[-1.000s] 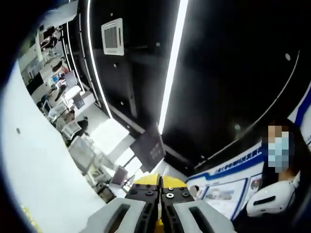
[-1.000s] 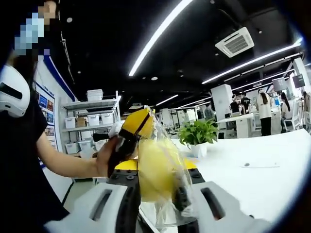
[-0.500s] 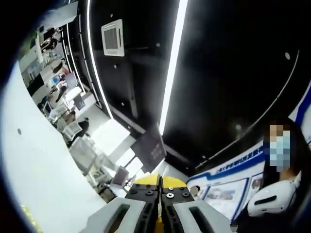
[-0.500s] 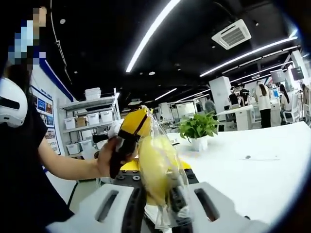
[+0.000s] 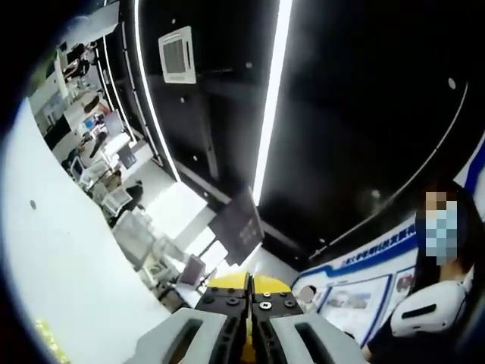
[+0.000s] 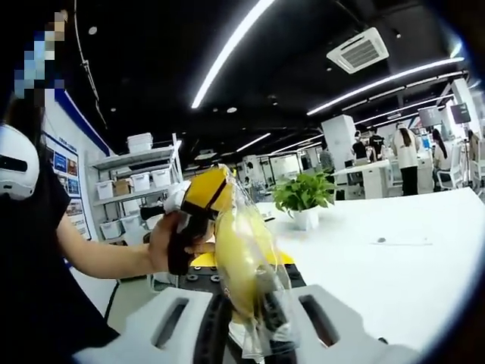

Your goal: Compare the silicone blocks by pressing each to a similar depth, holding the contact briefly, and releasing to observe deformation and rebound differences across the visible hardness samples.

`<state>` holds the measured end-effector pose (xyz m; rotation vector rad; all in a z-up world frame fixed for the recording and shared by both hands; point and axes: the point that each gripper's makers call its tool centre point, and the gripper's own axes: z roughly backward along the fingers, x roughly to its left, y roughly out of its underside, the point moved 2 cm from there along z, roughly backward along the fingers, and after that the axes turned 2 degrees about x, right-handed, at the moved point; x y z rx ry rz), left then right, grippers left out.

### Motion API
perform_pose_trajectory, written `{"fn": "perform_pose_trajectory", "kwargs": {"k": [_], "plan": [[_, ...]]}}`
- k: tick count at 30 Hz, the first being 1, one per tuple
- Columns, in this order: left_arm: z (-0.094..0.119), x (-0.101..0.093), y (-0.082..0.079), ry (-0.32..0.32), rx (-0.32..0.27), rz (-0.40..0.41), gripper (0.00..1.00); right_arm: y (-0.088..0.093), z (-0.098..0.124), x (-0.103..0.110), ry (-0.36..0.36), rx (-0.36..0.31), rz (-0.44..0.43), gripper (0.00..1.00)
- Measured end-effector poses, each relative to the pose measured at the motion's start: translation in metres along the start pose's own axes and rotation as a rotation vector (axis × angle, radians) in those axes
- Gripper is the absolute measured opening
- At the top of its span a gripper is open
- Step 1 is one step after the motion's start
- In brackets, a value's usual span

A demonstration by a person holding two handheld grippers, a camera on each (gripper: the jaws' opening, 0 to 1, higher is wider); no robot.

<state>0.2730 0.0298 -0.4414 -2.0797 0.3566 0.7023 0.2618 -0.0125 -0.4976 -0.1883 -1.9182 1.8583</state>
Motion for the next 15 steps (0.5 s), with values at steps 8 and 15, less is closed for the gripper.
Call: {"fn": "perform_pose_trajectory", "kwargs": {"k": [8,15], "plan": [[0.0018,0.0025,-0.0004,-0.011,0.006,-0.002,0.0,0.0024,-0.001,0.0002,-0.004,0.016,-0.019,0.04],[0.0038,0.0054,0.0003,-0.022,0.004,0.005,0.0,0.0059,-0.0021,-0.0009,-0.023,0.023,-0.058,0.05]]}}
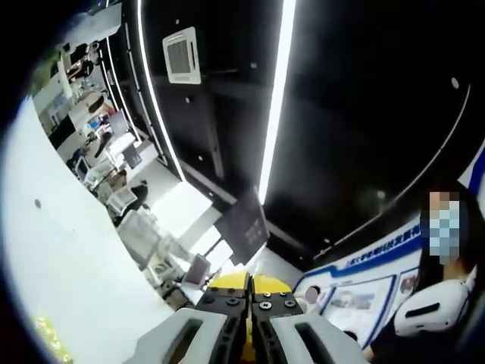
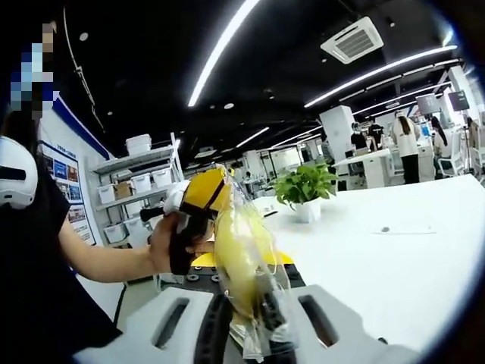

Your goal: Compare the silicone blocks by pressing each to a similar depth, holding the contact briefly, and releasing to observe deformation and rebound differences across the visible hardness samples.

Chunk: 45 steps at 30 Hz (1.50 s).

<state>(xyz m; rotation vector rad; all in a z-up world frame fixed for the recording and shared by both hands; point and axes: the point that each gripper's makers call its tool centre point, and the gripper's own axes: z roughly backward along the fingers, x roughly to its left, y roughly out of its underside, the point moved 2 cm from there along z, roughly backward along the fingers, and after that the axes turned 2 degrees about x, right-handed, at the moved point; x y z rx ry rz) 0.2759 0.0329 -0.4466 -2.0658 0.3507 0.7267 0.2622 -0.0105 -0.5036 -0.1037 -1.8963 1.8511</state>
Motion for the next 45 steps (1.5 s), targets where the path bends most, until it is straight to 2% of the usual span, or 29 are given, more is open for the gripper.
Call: {"fn": "perform_pose_trajectory", "kwargs": {"k": [14,25,32,40,45], "plan": [[0.0,-0.003,-0.001,-0.003,-0.005,0.001,0.0,-0.001,0.0,0.003,-0.018,0.0,-0.034,0.07],[0.003,-0.006,0.002,-0.017,-0.004,0.013,0.0,0.0,0.003,0.006,-0.027,0.003,-0.036,0.08],[0.003,-0.01,0.001,-0.015,-0.006,-0.011,0.0,-0.001,0.004,0.009,-0.032,0.001,-0.023,0.08],[0.002,-0.009,0.002,-0.017,-0.022,0.013,0.0,-0.001,0.005,0.009,-0.027,0.003,-0.021,0.08],[-0.002,-0.009,0.005,-0.025,-0.008,-0.02,0.0,0.0,0.01,0.007,-0.022,-0.001,-0.025,0.09]]}}
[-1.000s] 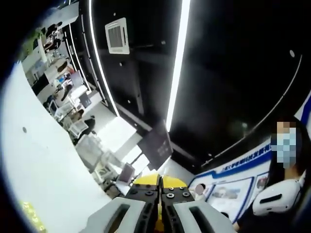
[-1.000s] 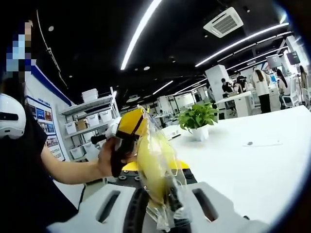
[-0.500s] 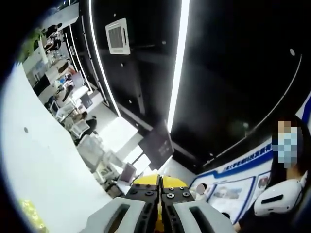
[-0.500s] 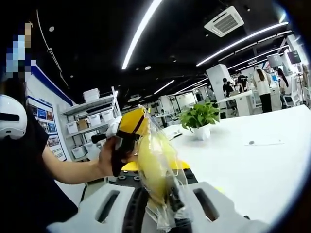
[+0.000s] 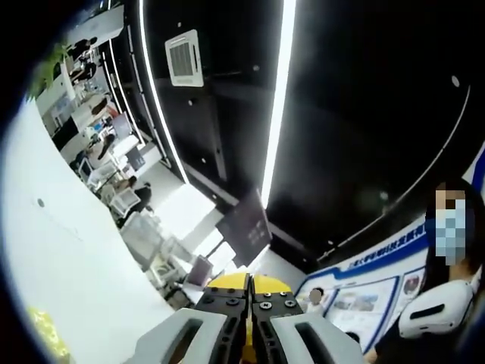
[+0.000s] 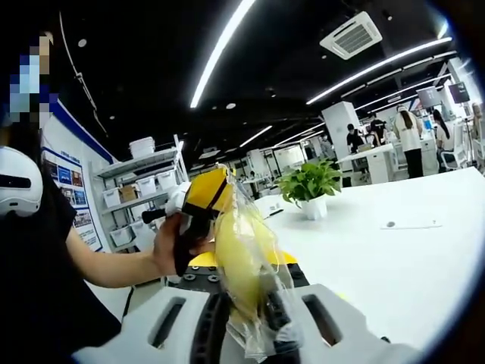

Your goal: Compare the silicone blocks by pressing each to a similar depth, holding the contact briefly, and releasing to observe deformation and rebound differences across the visible hardness samples.

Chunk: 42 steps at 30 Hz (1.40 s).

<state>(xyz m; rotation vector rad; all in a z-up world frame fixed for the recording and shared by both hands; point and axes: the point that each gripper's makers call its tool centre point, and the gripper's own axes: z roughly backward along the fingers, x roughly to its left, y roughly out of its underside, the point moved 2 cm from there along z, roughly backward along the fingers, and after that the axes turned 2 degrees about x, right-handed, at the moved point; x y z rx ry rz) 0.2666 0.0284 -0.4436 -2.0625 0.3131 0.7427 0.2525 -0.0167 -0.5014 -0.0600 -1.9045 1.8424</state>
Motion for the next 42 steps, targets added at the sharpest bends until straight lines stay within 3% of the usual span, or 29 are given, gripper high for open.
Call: {"fn": "perform_pose_trajectory", "kwargs": {"k": [18,26,42], "plan": [[0.006,0.001,-0.001,-0.02,0.02,0.026,0.0,0.005,-0.007,0.007,-0.027,-0.006,-0.02,0.09],[0.004,0.003,-0.001,-0.02,-0.016,0.071,0.0,0.003,-0.005,0.005,-0.015,-0.009,0.008,0.11],[-0.001,0.004,0.006,-0.021,-0.024,0.081,0.0,0.005,0.003,-0.003,0.017,-0.035,0.072,0.21]]}}
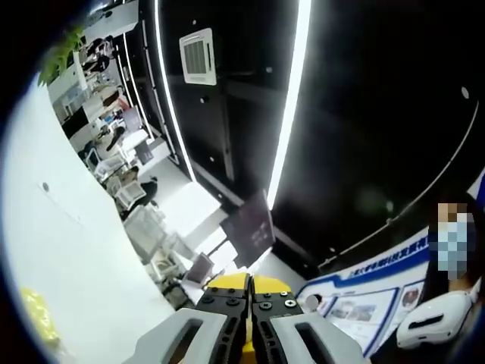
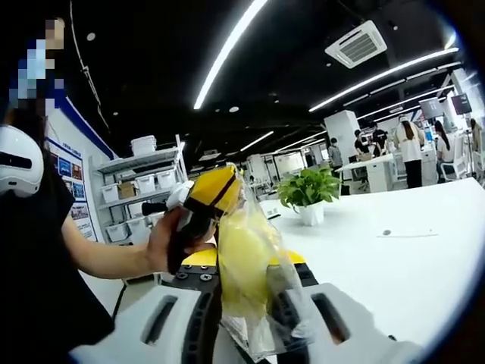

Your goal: Compare the silicone blocks by pressing each to a similar depth, holding the contact briefly, and releasing to observe deformation and rebound differences across the visible hardness samples.

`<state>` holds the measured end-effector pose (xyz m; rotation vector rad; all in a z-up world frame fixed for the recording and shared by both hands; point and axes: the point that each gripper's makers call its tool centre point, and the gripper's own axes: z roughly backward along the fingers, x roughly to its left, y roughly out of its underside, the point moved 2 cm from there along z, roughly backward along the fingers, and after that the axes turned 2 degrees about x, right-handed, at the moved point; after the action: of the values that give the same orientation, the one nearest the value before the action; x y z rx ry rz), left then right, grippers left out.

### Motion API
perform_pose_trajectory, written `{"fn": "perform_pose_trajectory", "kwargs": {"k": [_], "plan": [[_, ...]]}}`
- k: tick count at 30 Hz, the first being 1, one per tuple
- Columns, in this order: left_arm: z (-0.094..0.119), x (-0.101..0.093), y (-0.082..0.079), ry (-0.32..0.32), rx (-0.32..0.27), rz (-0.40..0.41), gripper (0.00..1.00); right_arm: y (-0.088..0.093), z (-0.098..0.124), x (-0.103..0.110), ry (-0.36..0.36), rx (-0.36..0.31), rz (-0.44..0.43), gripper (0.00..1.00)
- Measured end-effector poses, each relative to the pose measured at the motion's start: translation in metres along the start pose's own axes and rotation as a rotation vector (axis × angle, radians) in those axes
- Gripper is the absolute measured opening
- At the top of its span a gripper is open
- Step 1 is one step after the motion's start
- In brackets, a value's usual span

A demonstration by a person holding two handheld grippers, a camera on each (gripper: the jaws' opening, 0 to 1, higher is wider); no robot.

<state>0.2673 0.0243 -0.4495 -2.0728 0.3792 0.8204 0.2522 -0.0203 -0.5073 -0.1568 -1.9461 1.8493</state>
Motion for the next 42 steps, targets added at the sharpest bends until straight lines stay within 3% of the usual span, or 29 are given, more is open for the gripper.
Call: {"fn": "perform_pose_trajectory", "kwargs": {"k": [6,20,28,35,37,42], "plan": [[0.002,-0.004,-0.004,0.012,-0.017,0.0,0.0,-0.006,0.002,-0.004,0.027,-0.039,0.004,0.37],[0.007,-0.001,-0.004,0.002,-0.035,0.004,0.0,0.001,0.01,-0.011,0.081,-0.054,-0.007,0.48],[0.007,0.0,-0.004,-0.008,-0.037,0.007,0.0,0.004,0.025,-0.022,0.155,-0.071,-0.027,0.54],[0.013,0.01,-0.003,-0.038,-0.05,0.015,0.0,0.024,0.032,-0.03,0.23,-0.021,0.01,0.57],[0.014,0.013,-0.003,-0.053,-0.051,0.014,0.0,0.031,0.036,-0.032,0.269,0.019,0.092,0.57],[0.021,0.029,0.004,-0.113,-0.038,0.003,0.0,0.045,0.04,-0.03,0.301,0.059,0.136,0.56]]}}
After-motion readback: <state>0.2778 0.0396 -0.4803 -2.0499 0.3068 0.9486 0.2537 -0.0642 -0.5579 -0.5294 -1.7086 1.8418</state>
